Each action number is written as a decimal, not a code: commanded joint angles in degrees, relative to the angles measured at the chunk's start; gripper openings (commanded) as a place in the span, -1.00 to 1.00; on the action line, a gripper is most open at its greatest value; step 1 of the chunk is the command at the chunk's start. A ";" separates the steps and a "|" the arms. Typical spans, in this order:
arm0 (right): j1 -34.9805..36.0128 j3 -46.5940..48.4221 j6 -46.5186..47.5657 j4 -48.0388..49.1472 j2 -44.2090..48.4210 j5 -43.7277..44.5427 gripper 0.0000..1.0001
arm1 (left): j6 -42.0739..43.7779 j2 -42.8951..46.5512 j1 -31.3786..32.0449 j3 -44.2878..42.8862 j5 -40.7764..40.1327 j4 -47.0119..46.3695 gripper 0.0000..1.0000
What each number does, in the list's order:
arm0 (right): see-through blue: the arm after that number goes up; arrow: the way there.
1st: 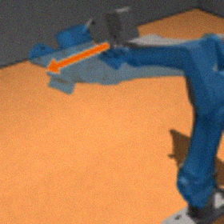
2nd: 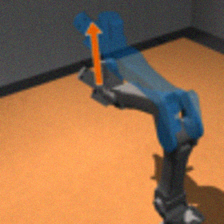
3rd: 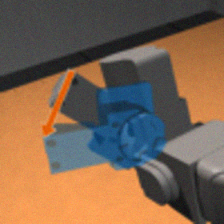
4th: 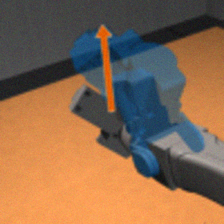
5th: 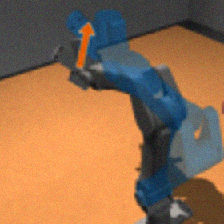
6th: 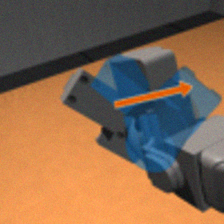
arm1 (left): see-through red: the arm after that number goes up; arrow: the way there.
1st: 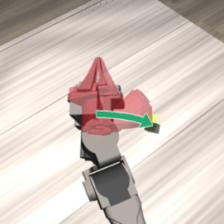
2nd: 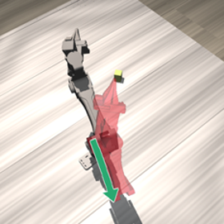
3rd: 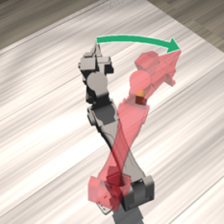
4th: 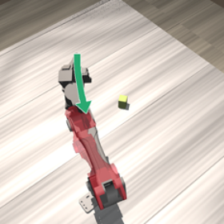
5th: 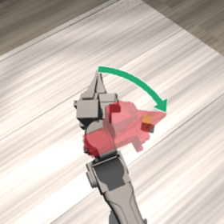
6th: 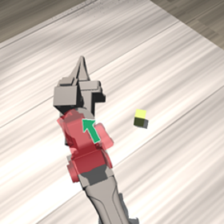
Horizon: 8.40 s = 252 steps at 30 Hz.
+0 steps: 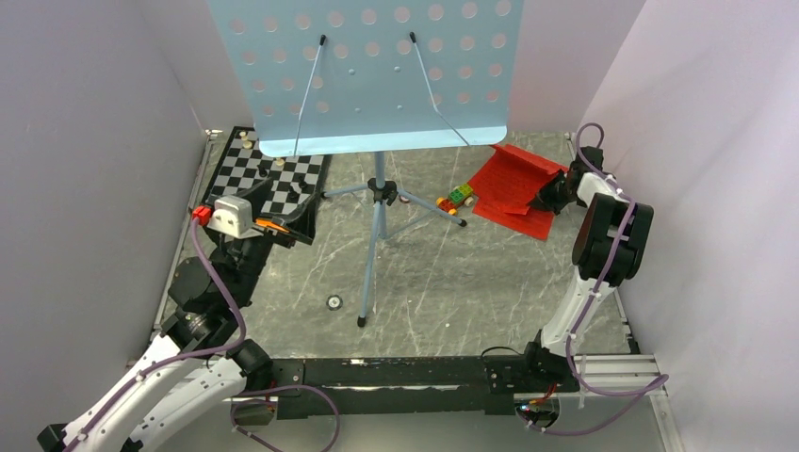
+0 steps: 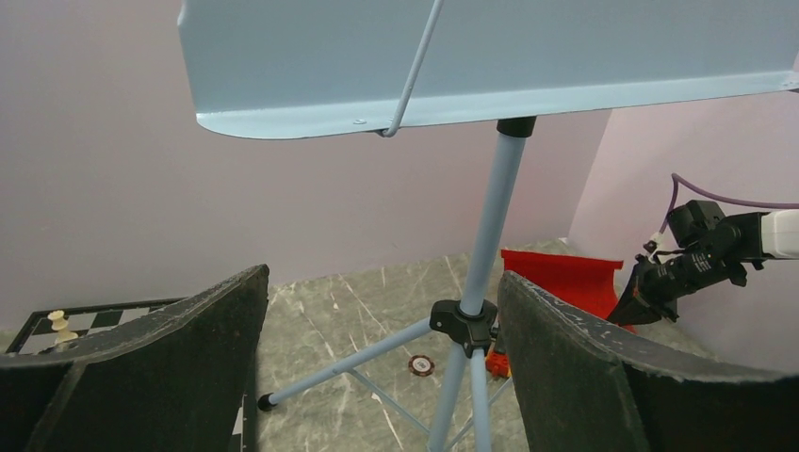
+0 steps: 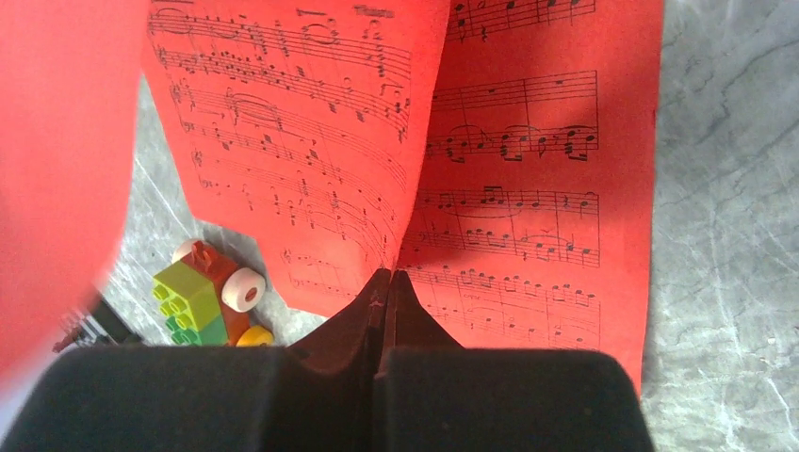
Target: Pack up the instrument practice props
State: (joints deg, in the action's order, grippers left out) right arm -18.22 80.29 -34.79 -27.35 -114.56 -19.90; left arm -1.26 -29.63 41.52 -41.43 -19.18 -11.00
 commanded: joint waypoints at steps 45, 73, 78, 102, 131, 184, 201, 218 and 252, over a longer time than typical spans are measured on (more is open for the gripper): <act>30.13 -22.05 4.18 22.94 46.49 17.88 0.86 | -4.14 -5.54 -0.17 10.51 13.29 -11.16 0.99; 44.75 -43.51 0.83 26.97 60.25 15.13 0.82 | 14.78 -44.24 -0.04 -8.66 17.87 -44.16 0.55; 44.75 -43.32 1.02 26.68 61.26 13.51 0.82 | 12.05 -47.03 -0.05 -11.39 17.55 -43.59 0.29; 44.76 -38.04 -2.14 33.00 57.70 4.77 0.98 | 11.44 -46.66 -0.14 -11.30 17.29 -41.76 -1.00; 48.06 -24.53 -8.81 49.90 31.65 -9.30 0.15 | 11.56 -44.60 -0.14 -10.78 20.65 -35.90 -1.00; 83.26 -45.00 90.25 88.07 29.00 62.62 0.27 | 8.65 -47.23 -1.16 -12.46 19.36 -31.73 -1.00; 74.45 -44.12 19.42 36.61 58.40 33.71 0.92 | 9.75 -47.39 -1.12 -13.63 16.12 -31.58 -1.00; 43.54 -44.00 -33.23 62.23 45.48 -11.28 0.84 | 8.49 -45.82 -0.89 -12.58 17.06 -32.86 -1.00; 45.15 -34.56 -56.44 82.29 25.56 -15.89 -0.57 | 11.33 -46.95 -0.30 -10.98 17.86 -34.85 -1.00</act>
State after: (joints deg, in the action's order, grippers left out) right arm 25.93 41.80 -89.58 49.78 -89.27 -35.05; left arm 5.56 -76.71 41.43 -53.49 -1.61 -45.95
